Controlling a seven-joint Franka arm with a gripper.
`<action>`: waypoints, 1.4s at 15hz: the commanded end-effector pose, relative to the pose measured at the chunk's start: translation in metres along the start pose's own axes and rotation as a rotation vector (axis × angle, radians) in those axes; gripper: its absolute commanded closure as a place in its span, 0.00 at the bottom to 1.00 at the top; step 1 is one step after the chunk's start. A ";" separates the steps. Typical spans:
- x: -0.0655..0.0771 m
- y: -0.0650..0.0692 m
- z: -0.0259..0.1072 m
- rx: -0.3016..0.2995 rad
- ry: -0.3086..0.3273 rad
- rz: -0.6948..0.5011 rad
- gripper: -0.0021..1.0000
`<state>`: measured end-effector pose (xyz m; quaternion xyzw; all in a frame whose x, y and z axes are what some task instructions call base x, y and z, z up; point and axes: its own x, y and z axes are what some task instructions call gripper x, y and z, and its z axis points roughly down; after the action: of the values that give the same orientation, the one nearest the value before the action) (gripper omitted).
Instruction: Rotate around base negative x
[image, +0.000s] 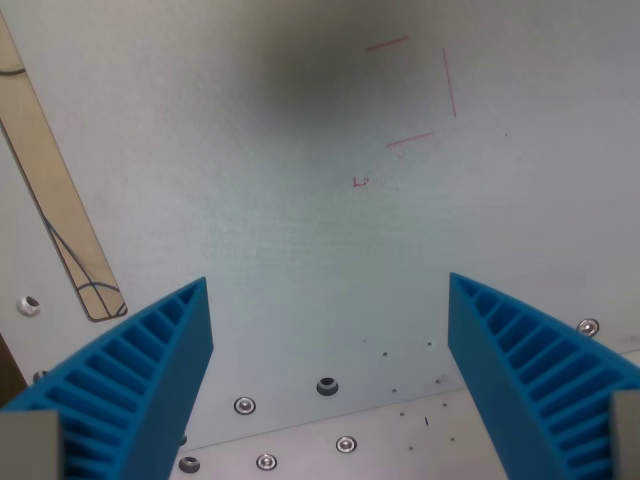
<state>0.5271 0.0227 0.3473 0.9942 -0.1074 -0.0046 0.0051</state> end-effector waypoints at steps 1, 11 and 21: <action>0.000 0.000 -0.002 -0.011 0.006 0.001 0.00; 0.000 0.000 -0.002 -0.125 0.030 0.002 0.00; 0.000 0.000 -0.002 -0.239 0.054 0.003 0.00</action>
<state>0.5277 0.0195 0.3473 0.9942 -0.0984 0.0019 0.0433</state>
